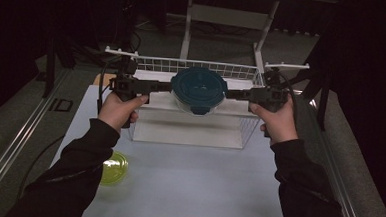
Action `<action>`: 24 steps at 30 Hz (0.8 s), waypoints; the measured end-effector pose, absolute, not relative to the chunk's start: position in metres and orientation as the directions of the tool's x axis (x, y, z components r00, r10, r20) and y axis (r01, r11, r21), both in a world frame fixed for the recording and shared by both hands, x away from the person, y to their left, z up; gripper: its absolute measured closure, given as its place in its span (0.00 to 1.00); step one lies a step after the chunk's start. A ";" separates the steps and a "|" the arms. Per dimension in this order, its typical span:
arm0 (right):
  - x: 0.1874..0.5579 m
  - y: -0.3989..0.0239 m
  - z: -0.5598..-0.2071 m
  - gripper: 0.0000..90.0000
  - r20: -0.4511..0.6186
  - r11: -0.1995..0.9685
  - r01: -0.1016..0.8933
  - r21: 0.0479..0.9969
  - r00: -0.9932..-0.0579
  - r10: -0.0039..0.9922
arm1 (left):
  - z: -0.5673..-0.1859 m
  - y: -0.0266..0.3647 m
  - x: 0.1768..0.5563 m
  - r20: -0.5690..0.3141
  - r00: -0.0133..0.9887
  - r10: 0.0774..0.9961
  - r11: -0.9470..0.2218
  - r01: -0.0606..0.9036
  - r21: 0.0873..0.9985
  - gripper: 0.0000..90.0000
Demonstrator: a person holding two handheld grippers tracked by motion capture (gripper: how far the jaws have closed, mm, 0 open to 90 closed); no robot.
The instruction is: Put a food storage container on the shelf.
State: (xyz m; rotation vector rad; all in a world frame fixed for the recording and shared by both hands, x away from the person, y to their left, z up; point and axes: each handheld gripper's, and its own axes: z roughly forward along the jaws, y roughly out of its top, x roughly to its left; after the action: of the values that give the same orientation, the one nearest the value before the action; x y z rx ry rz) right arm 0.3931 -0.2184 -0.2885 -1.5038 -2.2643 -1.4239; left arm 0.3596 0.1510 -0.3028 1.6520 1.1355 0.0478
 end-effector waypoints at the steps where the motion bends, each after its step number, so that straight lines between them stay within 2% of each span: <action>1: 0.388 -0.217 -0.288 0.53 0.495 0.099 0.744 0.660 -0.530 0.689 | -0.303 0.152 0.354 -0.483 0.566 0.668 0.032 0.627 0.779 0.39; 7: 0.360 -0.205 -0.294 0.68 0.454 0.144 0.697 0.703 -0.595 0.663 | -0.312 0.152 0.327 -0.450 0.651 0.612 0.001 0.568 0.823 0.30; 11: 0.353 -0.196 -0.303 0.74 0.439 0.176 0.690 0.702 -0.615 0.655 | -0.319 0.150 0.315 -0.415 0.674 0.611 -0.017 0.536 0.844 0.20; 15: 0.347 -0.185 -0.318 0.83 0.437 0.191 0.680 0.708 -0.634 0.638 | -0.331 0.144 0.298 -0.355 0.694 0.627 -0.043 0.486 0.873 0.15; 19: 0.343 -0.177 -0.327 0.90 0.421 0.189 0.659 0.728 -0.647 0.636 | -0.346 0.137 0.284 -0.333 0.716 0.614 -0.074 0.472 0.879 0.03; 22: 0.343 -0.173 -0.329 0.99 0.407 0.189 0.648 0.738 -0.651 0.641 | -0.359 0.131 0.273 -0.321 0.736 0.596 -0.089 0.458 0.884 0.02; 24: 0.343 -0.168 -0.331 1.00 0.391 0.199 0.642 0.740 -0.652 0.649 | -0.367 0.127 0.265 -0.307 0.749 0.588 -0.108 0.448 0.887 0.01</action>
State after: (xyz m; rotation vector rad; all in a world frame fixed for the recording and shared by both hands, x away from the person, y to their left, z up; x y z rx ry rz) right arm 0.3430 -0.1680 -0.3310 -1.3124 -2.4383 -1.4987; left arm 0.2649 0.1271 -0.3674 1.7417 0.8197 0.1440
